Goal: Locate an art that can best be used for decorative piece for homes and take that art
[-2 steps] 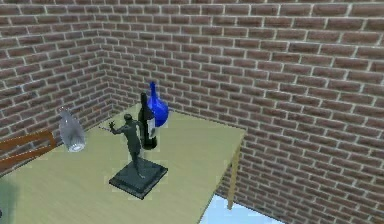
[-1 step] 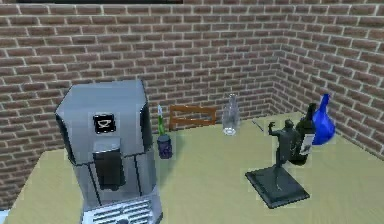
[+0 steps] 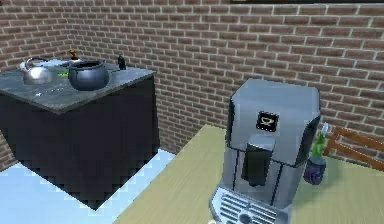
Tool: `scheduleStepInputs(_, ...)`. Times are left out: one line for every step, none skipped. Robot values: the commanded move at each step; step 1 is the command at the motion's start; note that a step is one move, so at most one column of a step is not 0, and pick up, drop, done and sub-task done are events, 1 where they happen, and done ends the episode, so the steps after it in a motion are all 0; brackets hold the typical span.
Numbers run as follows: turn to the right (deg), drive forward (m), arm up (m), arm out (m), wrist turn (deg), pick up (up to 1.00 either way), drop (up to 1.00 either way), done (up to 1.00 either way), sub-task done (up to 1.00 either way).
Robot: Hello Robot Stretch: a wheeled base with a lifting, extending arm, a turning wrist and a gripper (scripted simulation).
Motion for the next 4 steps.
scheduleStepInputs(-15.0, 0.0, 0.0, 0.0, 0.0, 0.0, 0.0, 0.0, 0.0)
scheduleStepInputs(0.0, 0.0, 0.5, 0.0, 0.0, 0.0, 0.0, 0.0, 0.0)
scheduleStepInputs(0.0, 0.0, 0.32, 0.0, 0.0, 0.0, 0.0, 0.0, 0.0)
scheduleStepInputs(0.0, 0.0, 0.0, 0.34, 0.0, 0.0, 0.0, 0.0, 0.0)
